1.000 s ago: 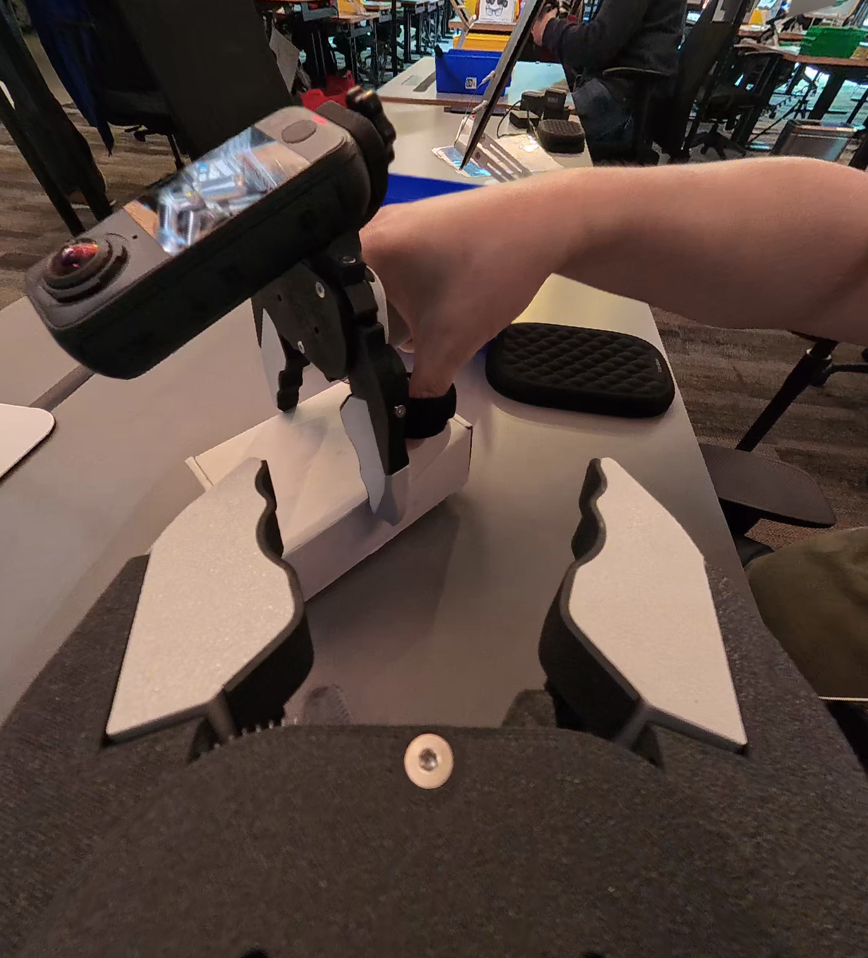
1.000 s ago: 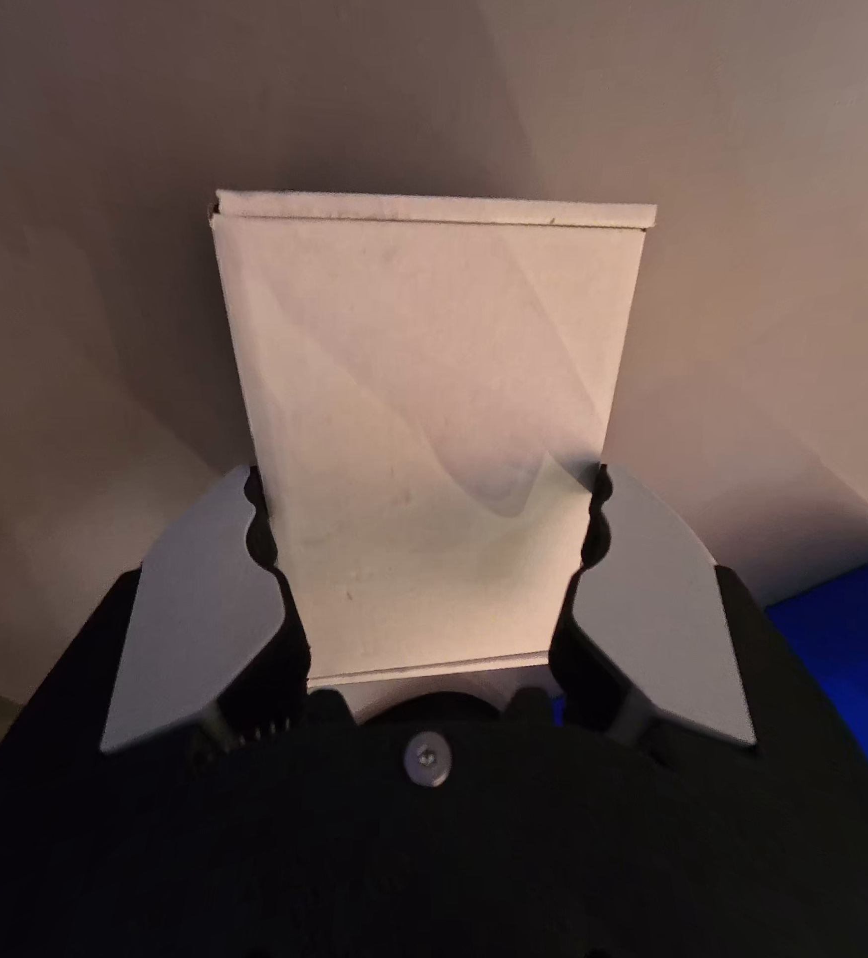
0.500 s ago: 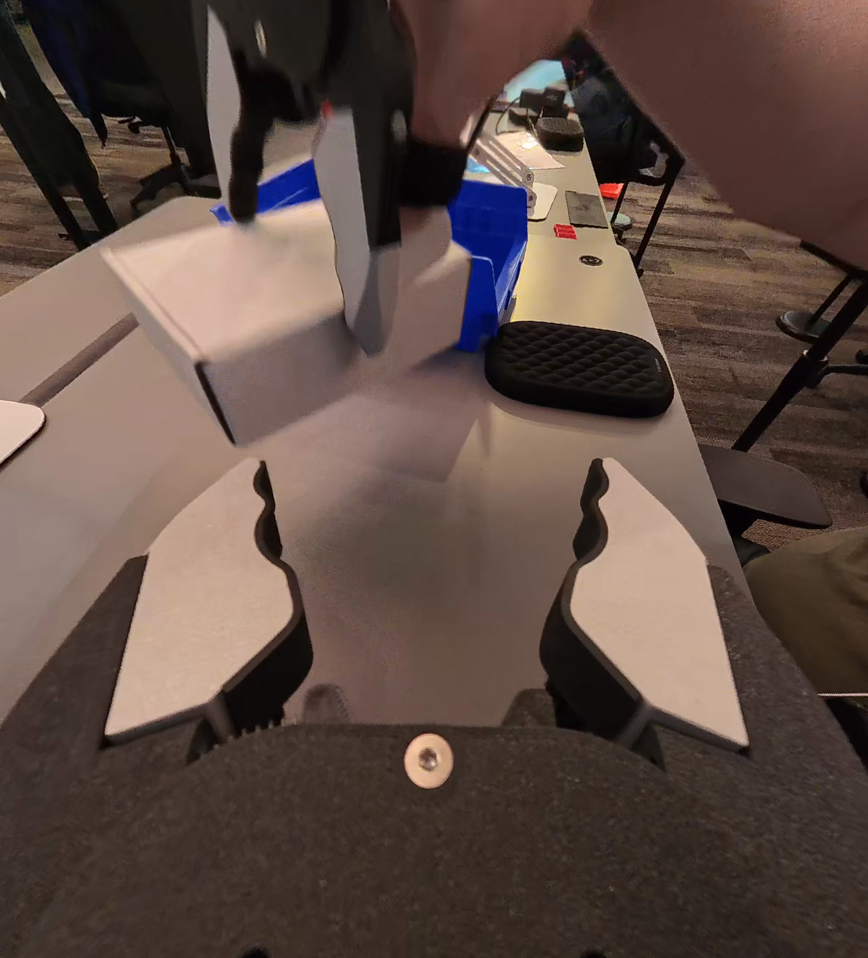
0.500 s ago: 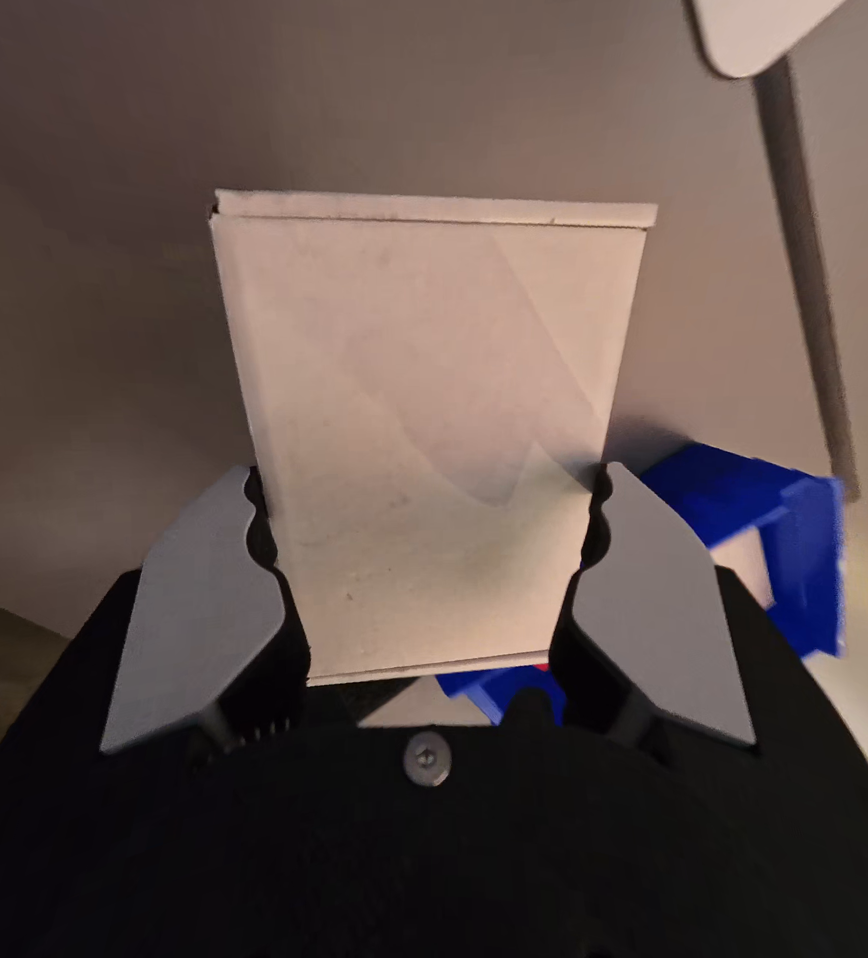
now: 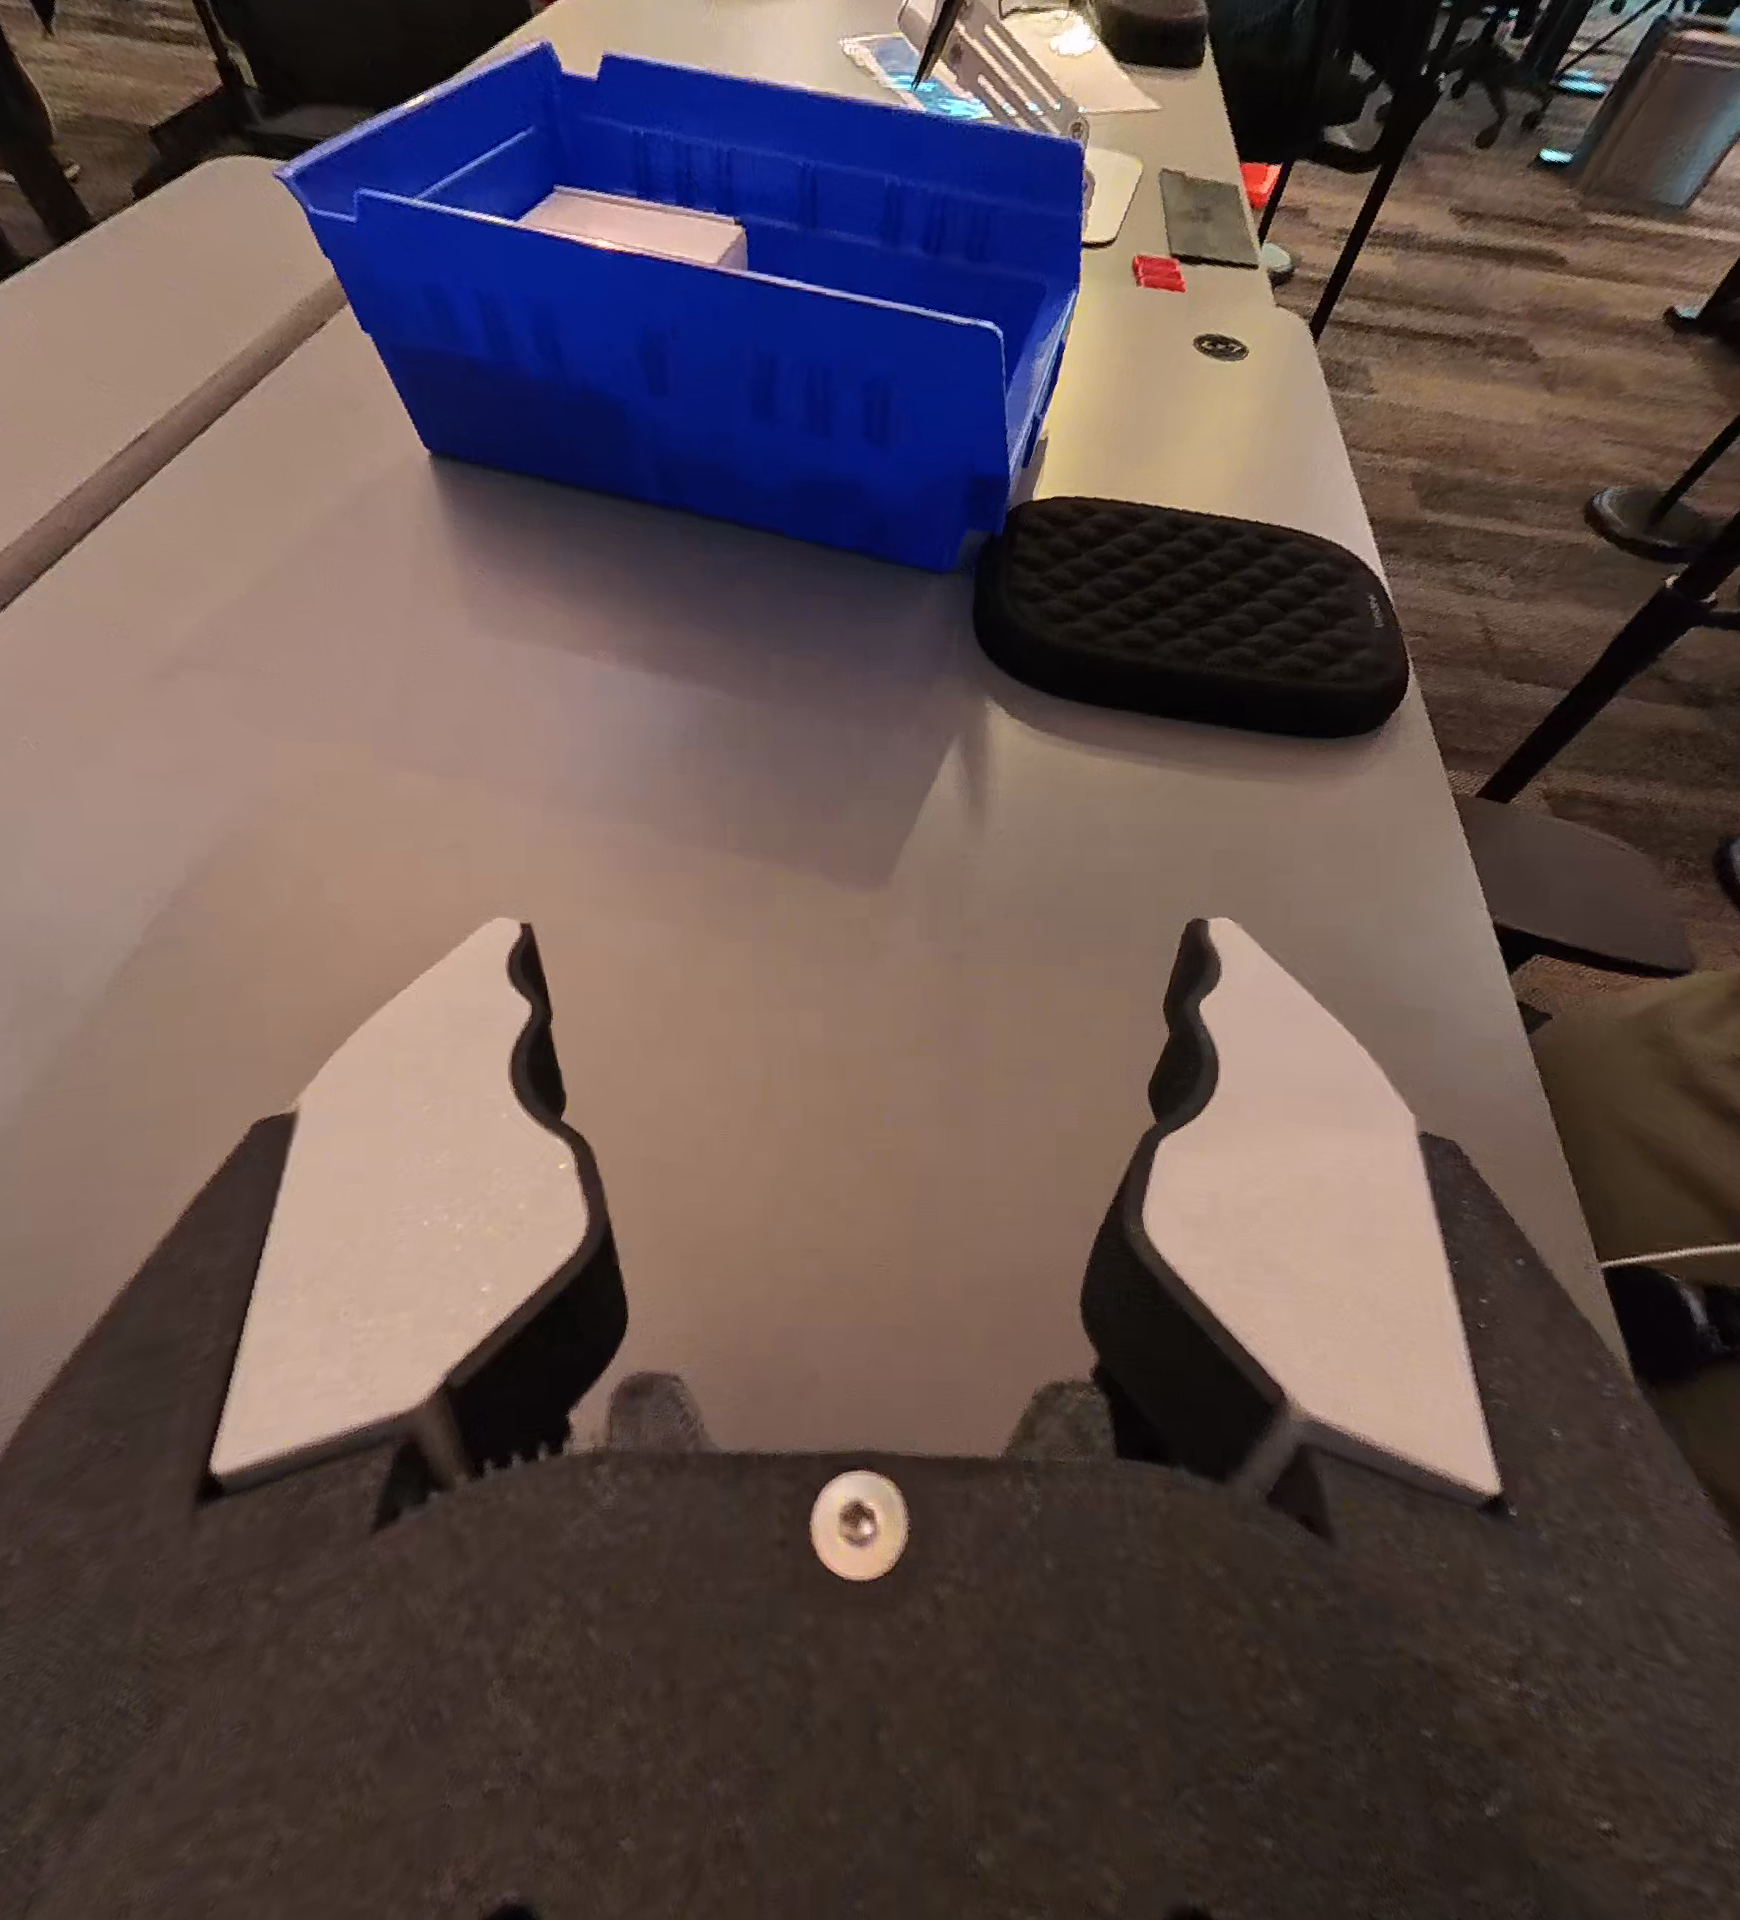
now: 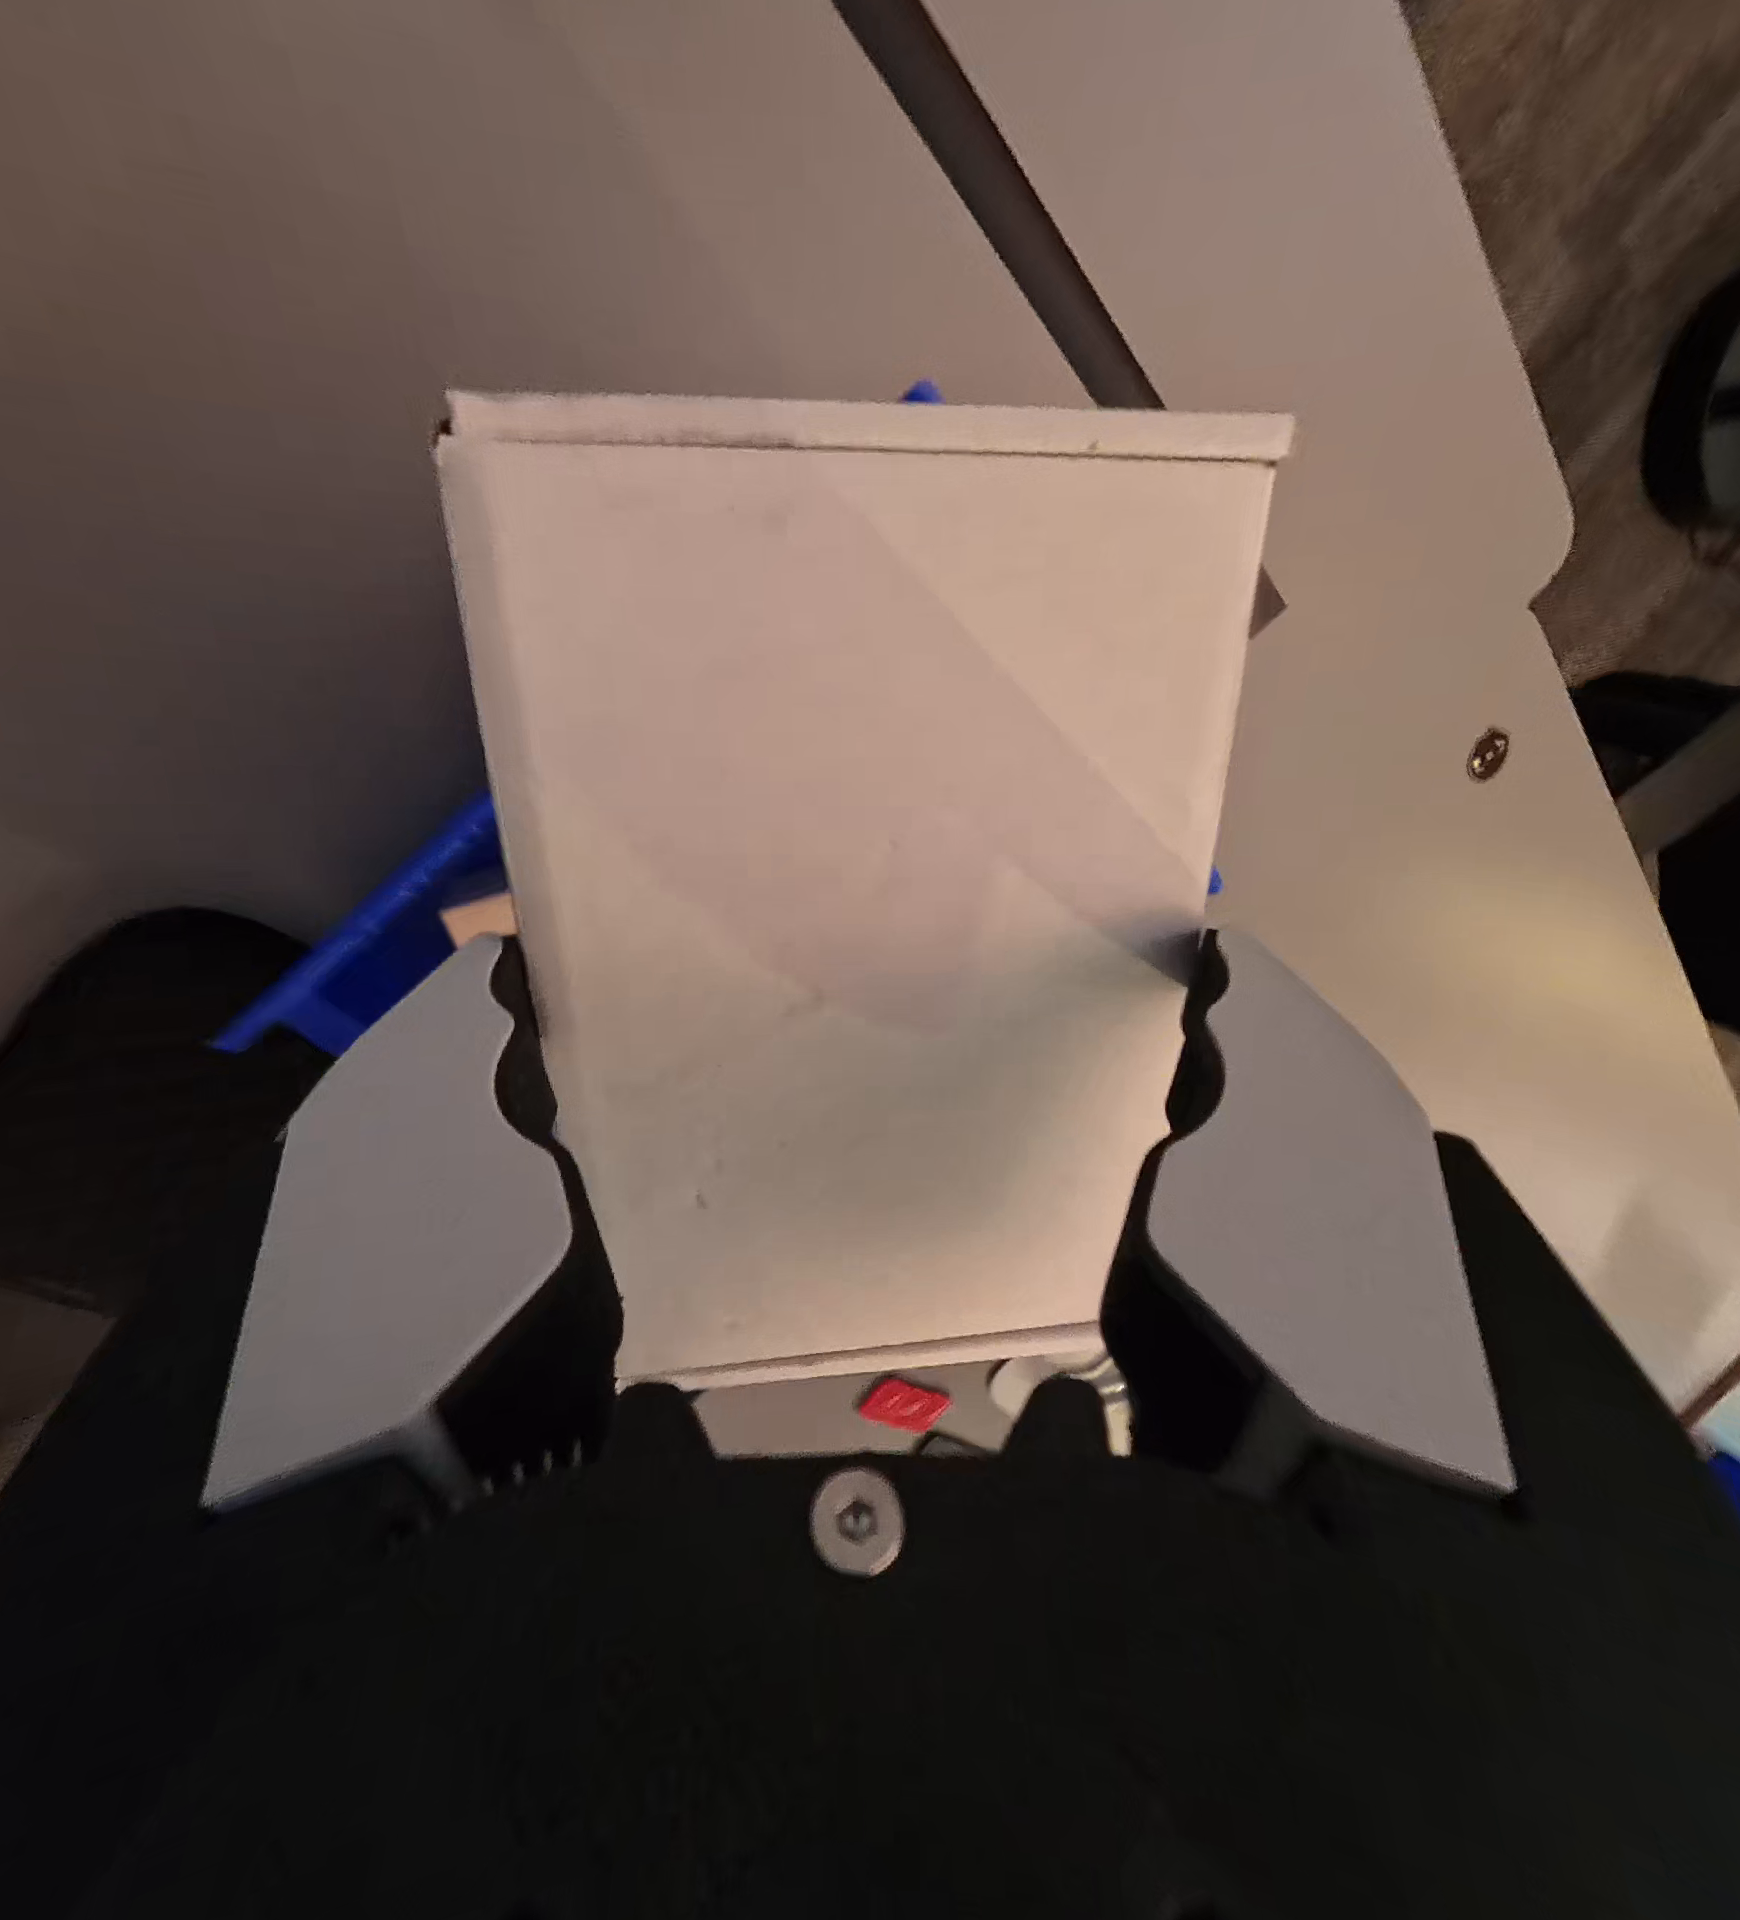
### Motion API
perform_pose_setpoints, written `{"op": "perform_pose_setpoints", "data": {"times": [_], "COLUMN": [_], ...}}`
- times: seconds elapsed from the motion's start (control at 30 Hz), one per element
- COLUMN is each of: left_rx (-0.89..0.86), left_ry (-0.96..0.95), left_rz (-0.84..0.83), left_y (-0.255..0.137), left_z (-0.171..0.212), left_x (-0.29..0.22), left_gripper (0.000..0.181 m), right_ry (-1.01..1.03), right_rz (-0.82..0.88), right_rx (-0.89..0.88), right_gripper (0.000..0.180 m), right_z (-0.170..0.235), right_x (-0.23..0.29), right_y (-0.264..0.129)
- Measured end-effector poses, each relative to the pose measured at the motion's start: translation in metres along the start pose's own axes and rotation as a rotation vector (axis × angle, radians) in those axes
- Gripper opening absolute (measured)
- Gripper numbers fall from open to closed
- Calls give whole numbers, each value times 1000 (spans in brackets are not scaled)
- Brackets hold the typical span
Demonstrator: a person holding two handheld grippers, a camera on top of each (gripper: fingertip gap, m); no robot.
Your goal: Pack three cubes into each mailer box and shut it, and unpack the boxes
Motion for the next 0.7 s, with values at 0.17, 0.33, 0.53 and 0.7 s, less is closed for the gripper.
{"op": "perform_pose_setpoints", "data": {"times": [0.17,0.33,0.53,0.7], "left_rx": [-42,-68,-27,28], "left_ry": [6,-1,-86,-116], "left_rz": [22,39,18,36], "left_y": [3,4,8,21], "left_z": [-3,-2,14,21], "left_x": [-2,0,16,20], "left_gripper": [111,110,108,109], "right_ry": [-88,-160,-420,-599], "right_rz": [-28,-88,-118,-76], "right_rx": [-22,-80,-104,-157], "right_gripper": [118,119,119,119], "right_z": [33,43,40,24], "right_x": [-12,-2,11,18], "right_y": [57,105,127,128]}}
Point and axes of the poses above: each gripper's, where its closed fingertips meet, y out along the fingers, z out of its underside, x = y × z across the jaws, the point moved 10 cm from there along -y, back along the fingers, and after that the axes turned 15 degrees about z, right-handed, at the moved point
